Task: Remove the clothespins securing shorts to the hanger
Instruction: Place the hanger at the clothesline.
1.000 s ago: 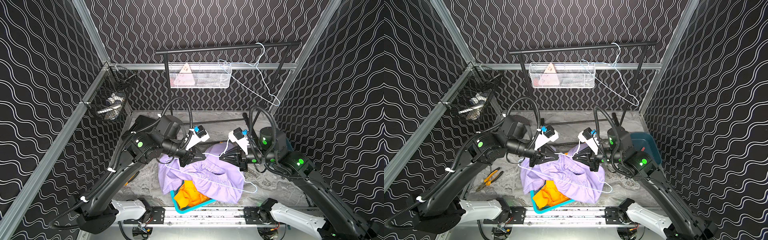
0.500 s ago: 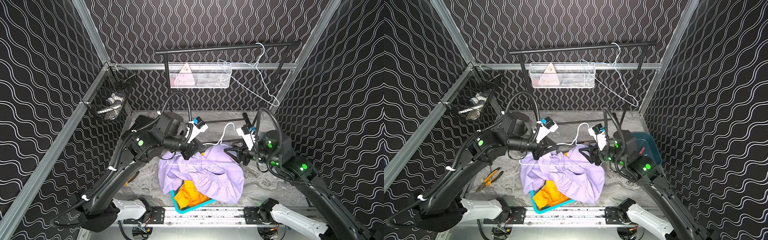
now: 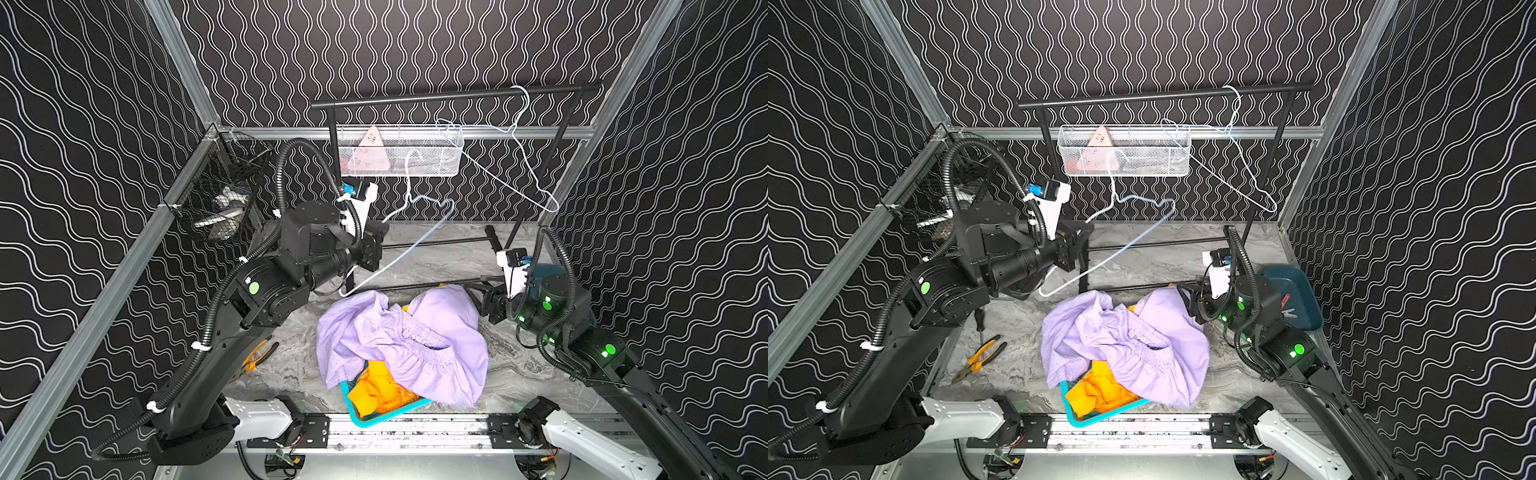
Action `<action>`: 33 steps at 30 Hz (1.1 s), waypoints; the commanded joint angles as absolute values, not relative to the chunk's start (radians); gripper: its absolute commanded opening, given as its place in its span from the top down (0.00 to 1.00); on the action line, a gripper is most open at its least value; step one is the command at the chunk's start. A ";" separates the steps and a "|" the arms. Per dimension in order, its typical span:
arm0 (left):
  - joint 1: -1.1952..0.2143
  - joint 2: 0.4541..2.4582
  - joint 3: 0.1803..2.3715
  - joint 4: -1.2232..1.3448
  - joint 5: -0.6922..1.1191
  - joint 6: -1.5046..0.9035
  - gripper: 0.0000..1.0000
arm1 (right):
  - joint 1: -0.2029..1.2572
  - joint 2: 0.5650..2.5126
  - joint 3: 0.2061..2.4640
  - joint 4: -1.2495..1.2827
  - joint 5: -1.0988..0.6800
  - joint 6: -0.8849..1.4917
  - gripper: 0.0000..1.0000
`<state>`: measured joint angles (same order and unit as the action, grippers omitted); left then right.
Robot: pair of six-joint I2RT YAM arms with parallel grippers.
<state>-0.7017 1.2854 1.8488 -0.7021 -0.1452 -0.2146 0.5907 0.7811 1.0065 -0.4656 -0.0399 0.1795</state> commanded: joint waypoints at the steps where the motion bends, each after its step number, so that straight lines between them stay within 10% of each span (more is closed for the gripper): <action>1: -0.702 1.331 1.916 -0.581 -0.319 -0.246 1.00 | 0.591 0.776 0.986 -0.397 -0.062 0.221 0.43; 17: -0.642 1.712 2.436 -0.602 -0.449 -0.136 1.00 | 0.592 0.701 0.953 -0.428 -0.071 0.241 0.45; 33: -0.401 1.814 2.442 -0.634 -0.212 -0.319 1.00 | 0.591 0.677 0.936 -0.433 -0.043 0.236 0.47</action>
<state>-0.4141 1.8008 2.4409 -0.6292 -0.2581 -0.2668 0.5900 0.6739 0.9371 -0.4545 -0.0536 0.2432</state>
